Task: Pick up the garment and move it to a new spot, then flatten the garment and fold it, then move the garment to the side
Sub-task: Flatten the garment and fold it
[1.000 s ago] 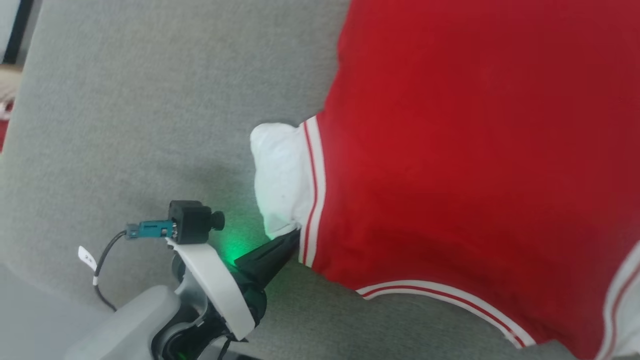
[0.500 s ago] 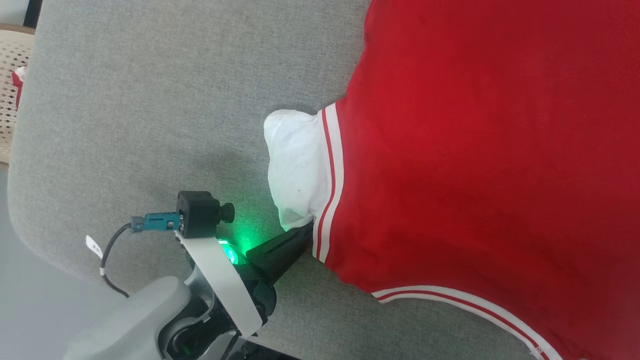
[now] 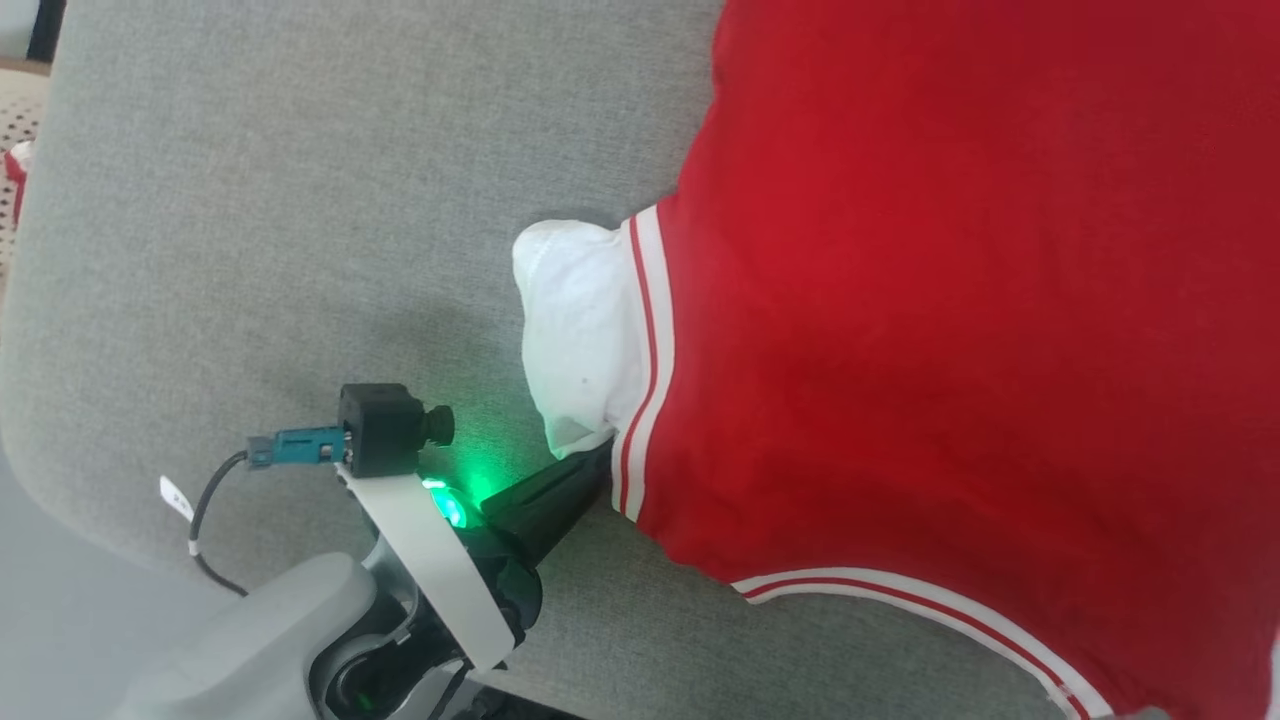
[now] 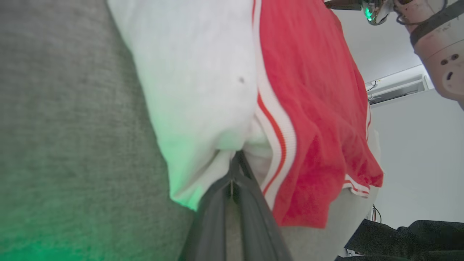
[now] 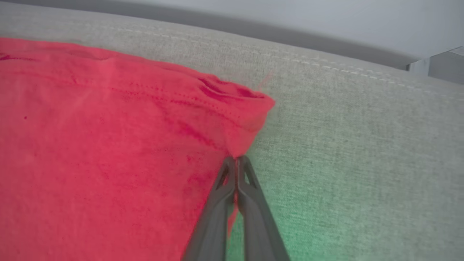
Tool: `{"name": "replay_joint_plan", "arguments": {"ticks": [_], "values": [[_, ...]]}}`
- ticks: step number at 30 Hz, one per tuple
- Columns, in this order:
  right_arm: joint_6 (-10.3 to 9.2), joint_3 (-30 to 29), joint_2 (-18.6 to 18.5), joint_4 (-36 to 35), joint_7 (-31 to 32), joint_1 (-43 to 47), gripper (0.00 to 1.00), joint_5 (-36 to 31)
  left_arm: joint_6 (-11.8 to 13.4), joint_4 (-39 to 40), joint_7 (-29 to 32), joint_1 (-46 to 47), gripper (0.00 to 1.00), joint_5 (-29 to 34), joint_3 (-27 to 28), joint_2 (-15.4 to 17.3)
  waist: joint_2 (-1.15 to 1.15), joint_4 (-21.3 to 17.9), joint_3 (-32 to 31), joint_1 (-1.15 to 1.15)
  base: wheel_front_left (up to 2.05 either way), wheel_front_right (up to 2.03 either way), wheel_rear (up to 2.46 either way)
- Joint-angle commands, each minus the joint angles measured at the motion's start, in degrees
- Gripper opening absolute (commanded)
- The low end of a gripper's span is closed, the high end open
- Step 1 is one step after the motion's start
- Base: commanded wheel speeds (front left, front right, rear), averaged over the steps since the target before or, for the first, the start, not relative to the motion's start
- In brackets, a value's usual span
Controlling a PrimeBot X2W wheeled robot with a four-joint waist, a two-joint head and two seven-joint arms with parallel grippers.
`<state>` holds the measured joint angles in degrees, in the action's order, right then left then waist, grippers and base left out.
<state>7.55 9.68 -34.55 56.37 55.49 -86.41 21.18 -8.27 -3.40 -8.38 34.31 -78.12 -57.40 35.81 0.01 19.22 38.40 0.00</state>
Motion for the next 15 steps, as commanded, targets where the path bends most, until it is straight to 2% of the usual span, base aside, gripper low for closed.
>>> {"name": "replay_joint_plan", "arguments": {"ticks": [1, 5, 8, 11, 12, 15], "values": [[-0.14, 0.78, -0.38, -0.01, -0.19, 2.37, 0.00, 0.39, 1.48, -4.46, -0.29, -0.02, 0.00, -0.90, -0.74, -0.62, -0.01, -0.62, -0.74, 0.00, 0.00, 0.00, 0.00], [-0.13, 3.30, -0.35, -4.48, -1.59, 4.86, 0.00, 3.44, 1.48, -5.04, -2.30, -1.15, 0.00, -1.71, -0.57, 1.14, -0.01, -2.38, -3.37, 0.00, 0.00, 0.00, 0.00], [-0.13, 6.62, -2.03, -9.29, -1.55, 8.50, 0.00, 7.35, 1.48, -5.42, -3.36, -2.25, 0.00, -2.45, -0.38, 2.61, -0.01, -4.15, -5.99, 0.00, 0.00, 0.00, 0.00], [-0.13, 9.75, -5.10, -15.04, -1.72, 12.83, 0.00, 12.10, 1.39, -5.36, -4.15, -3.52, 0.00, -2.82, -0.18, 3.60, -0.01, -5.90, -8.71, 0.00, 0.00, 0.00, 0.00], [-0.13, 11.30, -7.43, -19.18, -1.94, 16.55, 0.00, 15.84, 1.20, -5.36, -4.61, -4.52, 0.00, -3.32, -0.11, 4.02, -0.01, -6.97, -10.55, 0.00, 0.00, 0.00, 0.00], [-0.13, 11.99, -11.30, -25.71, -1.76, 23.04, 0.00, 21.98, 0.97, -5.33, -4.96, -5.70, 0.00, -4.22, 0.17, 4.66, -0.01, -8.48, -12.93, 0.00, 0.00, 0.00, 0.00]]}}
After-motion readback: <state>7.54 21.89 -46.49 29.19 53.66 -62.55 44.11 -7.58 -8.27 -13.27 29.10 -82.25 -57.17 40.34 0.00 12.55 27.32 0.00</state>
